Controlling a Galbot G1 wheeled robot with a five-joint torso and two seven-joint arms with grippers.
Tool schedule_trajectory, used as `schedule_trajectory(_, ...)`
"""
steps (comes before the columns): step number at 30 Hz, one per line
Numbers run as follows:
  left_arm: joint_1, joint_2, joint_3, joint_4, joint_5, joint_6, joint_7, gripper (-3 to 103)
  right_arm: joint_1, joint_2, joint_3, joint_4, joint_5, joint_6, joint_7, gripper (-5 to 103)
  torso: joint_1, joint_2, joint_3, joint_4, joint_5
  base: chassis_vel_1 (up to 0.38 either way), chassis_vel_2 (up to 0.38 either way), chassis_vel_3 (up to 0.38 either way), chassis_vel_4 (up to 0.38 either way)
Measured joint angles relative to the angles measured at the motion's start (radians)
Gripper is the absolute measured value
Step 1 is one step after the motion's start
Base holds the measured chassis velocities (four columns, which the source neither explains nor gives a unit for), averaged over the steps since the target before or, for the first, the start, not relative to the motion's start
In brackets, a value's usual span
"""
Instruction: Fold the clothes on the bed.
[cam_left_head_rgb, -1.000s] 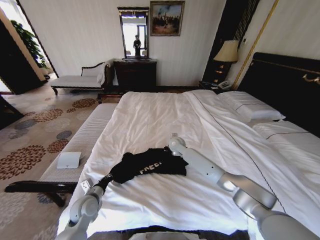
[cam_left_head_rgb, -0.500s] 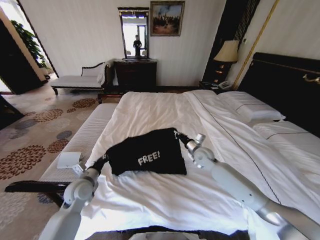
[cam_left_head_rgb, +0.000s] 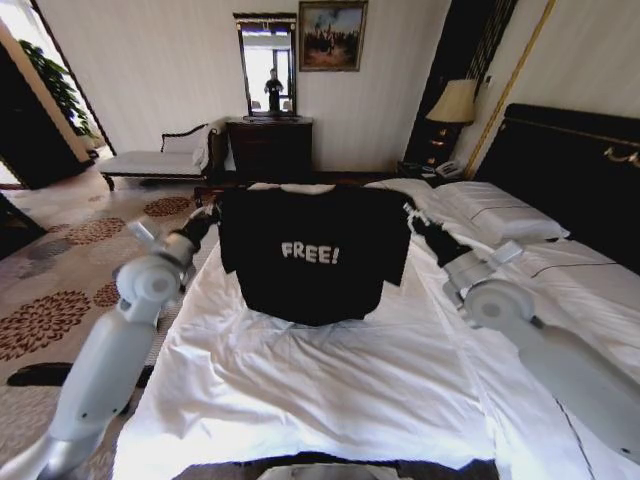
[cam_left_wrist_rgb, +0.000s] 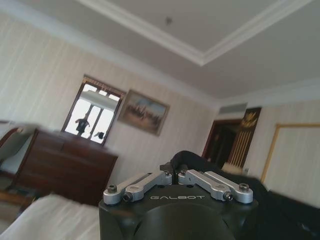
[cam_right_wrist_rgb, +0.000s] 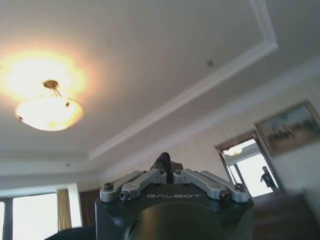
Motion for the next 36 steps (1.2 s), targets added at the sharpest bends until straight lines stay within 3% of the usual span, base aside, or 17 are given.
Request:
schedule_trajectory(7, -0.09, 0.09, -0.021, -0.064, -0.107, 0.005, -0.03, 0, 0.088, -0.071, 0.086, 0.096, 0.074, 0.003, 0.018, 1, 0.0, 0.0, 0.0, 0.0, -0.0005, 0.0, 0.0, 0.0, 0.0)
schedule_trajectory(9, -0.025, 0.122, -0.068, -0.148, -0.132, -0.002, -0.052, 0, -0.001, -0.069, 0.196, 0.145, 0.048, -0.012, 0.025, 1, 0.0, 0.0, 0.0, -0.0004, -0.0003, 0.0, 0.0, 0.0, 0.0)
schedule_trajectory(11, 0.088, 0.138, -0.147, -0.251, -0.137, -0.005, -0.067, 0, -0.071, -0.034, 0.237, 0.181, 0.015, -0.03, 0.053, 1, 0.0, 0.0, 0.0, -0.0004, 0.0007, 0.0, 0.0, 0.0, 0.0)
schedule_trajectory(15, 0.19, 0.145, -0.236, -0.35, -0.176, -0.004, -0.086, 0, -0.138, -0.008, 0.308, 0.229, 0.013, -0.044, 0.085, 1, 0.0, 0.0, 0.0, 0.0008, 0.0002, 0.0, 0.0, 0.0, 0.0)
schedule_trajectory(19, 0.227, 0.21, -0.37, -0.455, -0.341, -0.002, -0.13, 0, -0.297, -0.006, 0.535, 0.355, 0.058, -0.079, 0.115, 1, 0.0, 0.0, 0.0, -0.0001, 0.0, 0.0, 0.0, 0.0, 0.0)
schedule_trajectory(20, 0.227, 0.21, -0.37, -0.455, -0.341, -0.002, -0.13, 0, -0.297, -0.006, 0.535, 0.355, 0.058, -0.079, 0.115, 1, 0.0, 0.0, 0.0, -0.0001, 0.0, 0.0, 0.0, 0.0, 0.0)
schedule_trajectory(23, 0.219, 0.305, -0.507, -0.518, -0.527, 0.016, -0.164, 0, -0.415, -0.029, 0.753, 0.393, 0.173, -0.128, 0.163, 1, 0.0, 0.0, 0.0, -0.0004, 0.0006, 0.0, 0.0, 0.0, 0.0)
schedule_trajectory(24, 0.219, 0.305, -0.507, -0.518, -0.527, 0.016, -0.164, 0, -0.415, -0.029, 0.753, 0.393, 0.173, -0.128, 0.163, 1, 0.0, 0.0, 0.0, -0.0004, 0.0006, 0.0, 0.0, 0.0, 0.0)
schedule_trajectory(27, 0.216, 0.359, -0.621, -0.527, -0.69, 0.034, -0.205, 0, -0.425, -0.059, 0.854, 0.393, 0.263, -0.156, 0.229, 1, 0.0, 0.0, 0.0, -0.0002, 0.0002, 0.0, 0.0, 0.0, 0.0)
schedule_trajectory(28, 0.211, 0.379, -0.657, -0.523, -0.755, 0.045, -0.228, 0, -0.416, -0.079, 0.868, 0.393, 0.279, -0.171, 0.248, 1, 0.0, 0.0, 0.0, -0.0002, 0.0003, 0.0, 0.0, 0.0, 0.0)
schedule_trajectory(29, 0.211, 0.379, -0.657, -0.523, -0.755, 0.045, -0.228, 0, -0.416, -0.079, 0.868, 0.393, 0.279, -0.171, 0.248, 1, 0.0, 0.0, 0.0, -0.0002, 0.0003, 0.0, 0.0, 0.0, 0.0)
schedule_trajectory(30, 0.21, 0.388, -0.67, -0.511, -0.797, 0.068, -0.246, 0, -0.405, -0.094, 0.861, 0.393, 0.284, -0.192, 0.266, 1, 0.0, 0.0, 0.0, 0.0, 0.0002, 0.0, 0.0, 0.0, 0.0)
schedule_trajectory(32, 0.234, 0.377, -0.645, -0.481, -0.8, 0.121, -0.268, 0, -0.39, -0.107, 0.793, 0.391, 0.273, -0.233, 0.307, 1, -0.001, 0.0, -0.001, -0.0001, 0.0001, 0.0, 0.0, 0.0, 0.0)
schedule_trajectory(33, 0.282, 0.348, -0.594, -0.45, -0.753, 0.175, -0.291, 0, -0.397, -0.106, 0.711, 0.389, 0.253, -0.274, 0.349, 1, -0.001, 0.0, 0.0, 0.0, 0.0003, 0.0, 0.0, 0.0, 0.0)
schedule_trajectory(34, 0.282, 0.348, -0.594, -0.45, -0.753, 0.175, -0.291, 0, -0.397, -0.106, 0.711, 0.389, 0.253, -0.274, 0.349, 1, -0.001, 0.0, 0.0, 0.0, 0.0003, 0.0, 0.0, 0.0, 0.0)
schedule_trajectory(36, 0.376, 0.292, -0.485, -0.398, -0.602, 0.254, -0.294, 0, -0.438, -0.089, 0.601, 0.385, 0.238, -0.351, 0.384, 1, 0.0, 0.0, 0.0, -0.0001, -0.0004, 0.0, 0.0, 0.0, 0.0)
